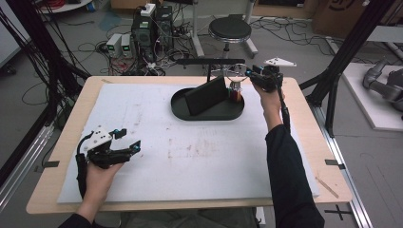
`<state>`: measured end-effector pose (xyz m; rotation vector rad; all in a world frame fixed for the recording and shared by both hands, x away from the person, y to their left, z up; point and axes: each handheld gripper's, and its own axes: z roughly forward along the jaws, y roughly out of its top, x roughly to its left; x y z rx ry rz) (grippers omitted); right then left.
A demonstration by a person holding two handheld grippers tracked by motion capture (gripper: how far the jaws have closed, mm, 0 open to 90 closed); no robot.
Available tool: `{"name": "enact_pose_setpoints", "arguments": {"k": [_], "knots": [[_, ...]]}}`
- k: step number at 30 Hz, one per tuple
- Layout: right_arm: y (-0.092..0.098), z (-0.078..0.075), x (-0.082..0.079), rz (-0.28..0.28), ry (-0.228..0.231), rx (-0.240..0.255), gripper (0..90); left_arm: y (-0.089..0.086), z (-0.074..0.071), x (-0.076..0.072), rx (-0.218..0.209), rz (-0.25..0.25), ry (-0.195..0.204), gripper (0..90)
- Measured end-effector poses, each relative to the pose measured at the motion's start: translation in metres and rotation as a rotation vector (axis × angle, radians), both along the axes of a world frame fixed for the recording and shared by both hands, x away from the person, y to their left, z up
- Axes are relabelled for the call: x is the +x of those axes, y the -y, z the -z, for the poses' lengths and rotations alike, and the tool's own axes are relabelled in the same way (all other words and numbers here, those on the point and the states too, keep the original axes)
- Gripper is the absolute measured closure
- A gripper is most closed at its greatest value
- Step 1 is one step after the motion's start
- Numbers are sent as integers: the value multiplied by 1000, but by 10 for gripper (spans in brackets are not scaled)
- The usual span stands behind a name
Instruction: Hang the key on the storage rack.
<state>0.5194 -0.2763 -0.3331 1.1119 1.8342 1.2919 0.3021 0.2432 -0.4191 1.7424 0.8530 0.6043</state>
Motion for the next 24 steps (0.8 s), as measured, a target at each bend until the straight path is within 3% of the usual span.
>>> {"name": "enact_pose_setpoints", "arguments": {"k": [4, 8, 11, 15, 16, 18, 20, 24], "knots": [[8, -10, -10, -1, 4, -56, 503, 0, 0, 2, 3, 5, 0, 266], [15, -23, -29, -30, 25, -161, 453, 0, -2, 6, 9, 11, 3, 266], [22, -29, -45, -52, 18, -198, 428, 2, -2, 11, 9, 16, 1, 266], [34, -41, -71, -88, -12, -151, 402, 6, -4, 17, 18, 30, 4, 266], [38, -43, -82, -102, 23, -123, 407, 7, -4, 18, 21, 35, 4, 266], [44, -46, -96, -100, 39, -104, 399, 10, -4, 21, 26, 42, 5, 266], [51, -46, -105, -119, 13, -70, 375, 13, -5, 23, 31, 45, 8, 266], [60, -38, -128, -145, 26, -21, 367, 17, -8, 26, 42, 48, 21, 266]]}}
